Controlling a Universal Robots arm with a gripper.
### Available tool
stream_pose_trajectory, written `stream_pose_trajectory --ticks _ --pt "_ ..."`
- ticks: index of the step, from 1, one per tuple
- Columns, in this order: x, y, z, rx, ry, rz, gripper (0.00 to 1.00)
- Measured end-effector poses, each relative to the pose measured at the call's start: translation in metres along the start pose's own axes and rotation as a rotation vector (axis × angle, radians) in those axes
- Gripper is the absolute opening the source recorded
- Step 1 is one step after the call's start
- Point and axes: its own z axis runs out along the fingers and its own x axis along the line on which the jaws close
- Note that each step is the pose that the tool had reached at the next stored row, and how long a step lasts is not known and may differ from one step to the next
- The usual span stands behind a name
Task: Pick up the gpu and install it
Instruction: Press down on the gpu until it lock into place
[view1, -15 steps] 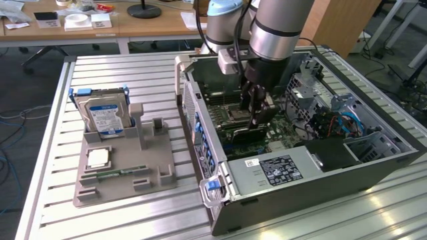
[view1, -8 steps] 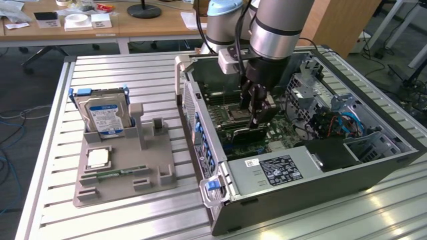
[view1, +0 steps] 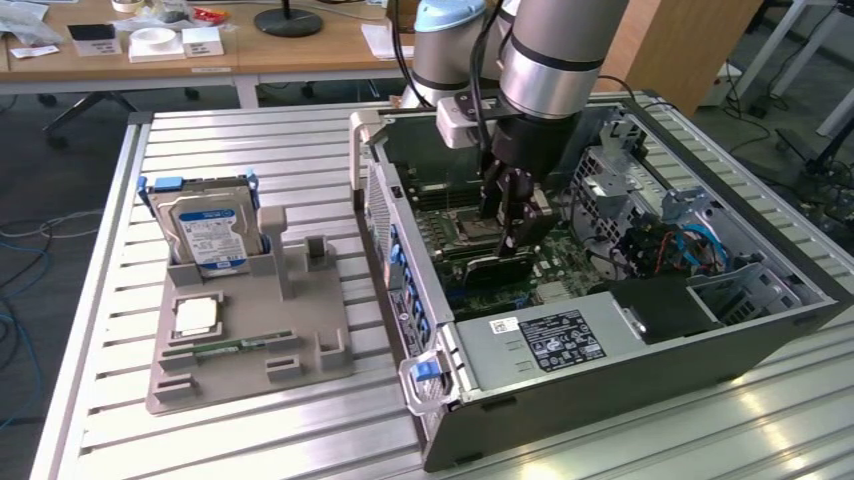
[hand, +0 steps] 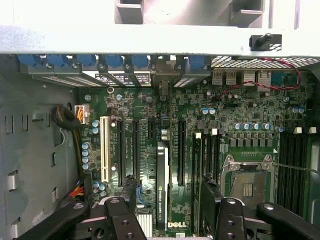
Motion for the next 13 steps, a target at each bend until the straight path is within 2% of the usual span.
stream_pose_trajectory --ticks 11,12,13 --pt "0.0 0.0 0.0 0.0 0.0 0.0 0.64" --pt "0.0 0.0 0.0 0.0 0.0 0.0 0.62" --pt "0.0 0.0 0.0 0.0 0.0 0.0 0.56"
